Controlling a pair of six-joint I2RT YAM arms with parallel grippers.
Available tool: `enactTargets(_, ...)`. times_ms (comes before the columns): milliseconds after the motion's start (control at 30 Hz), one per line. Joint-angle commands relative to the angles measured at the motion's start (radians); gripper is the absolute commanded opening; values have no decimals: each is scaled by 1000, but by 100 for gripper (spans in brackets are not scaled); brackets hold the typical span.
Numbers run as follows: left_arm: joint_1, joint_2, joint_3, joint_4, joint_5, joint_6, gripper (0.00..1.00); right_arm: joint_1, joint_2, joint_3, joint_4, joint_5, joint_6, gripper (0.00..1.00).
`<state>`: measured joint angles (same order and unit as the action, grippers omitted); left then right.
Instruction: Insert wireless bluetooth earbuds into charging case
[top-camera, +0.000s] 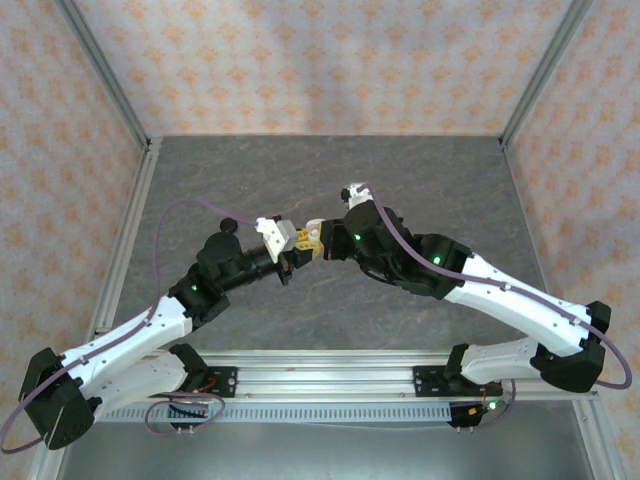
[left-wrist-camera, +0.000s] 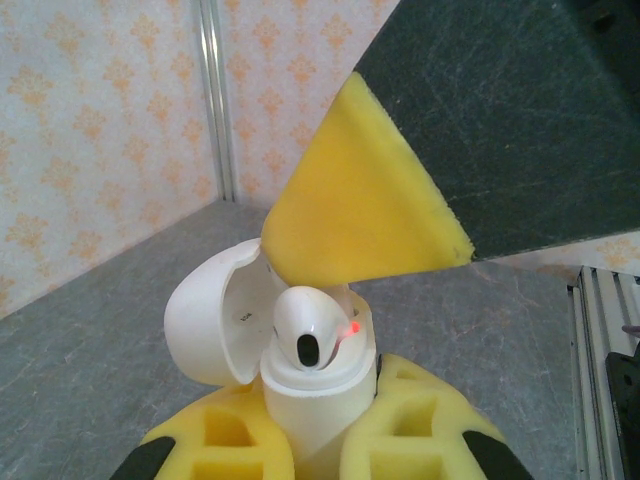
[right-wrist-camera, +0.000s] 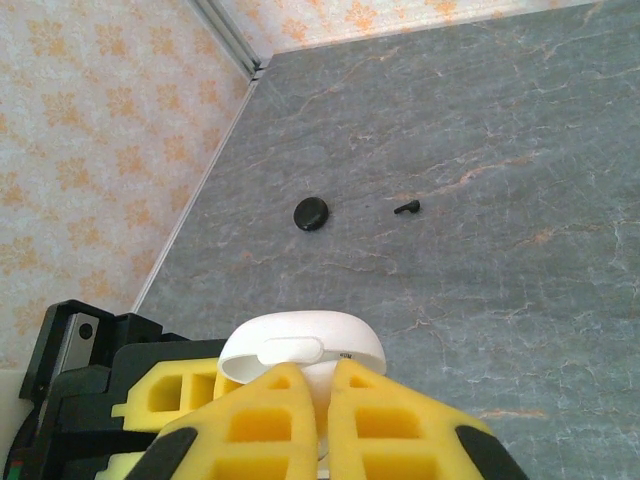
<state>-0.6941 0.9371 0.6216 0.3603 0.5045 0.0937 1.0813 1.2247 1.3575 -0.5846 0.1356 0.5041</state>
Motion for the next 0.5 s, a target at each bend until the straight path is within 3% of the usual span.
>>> enactTargets(0,-10,-11,25,62,-9,-10,0,8,-2,-4,-15,-19,20,14)
enactTargets(167,-9,-12,24,60,-7,-9,0,8,-2,-2,-14,-25,33,19)
enactTargets(467,-10,-18,21,59,-8,-7,0,8,-9,8,-30,-1,70,21)
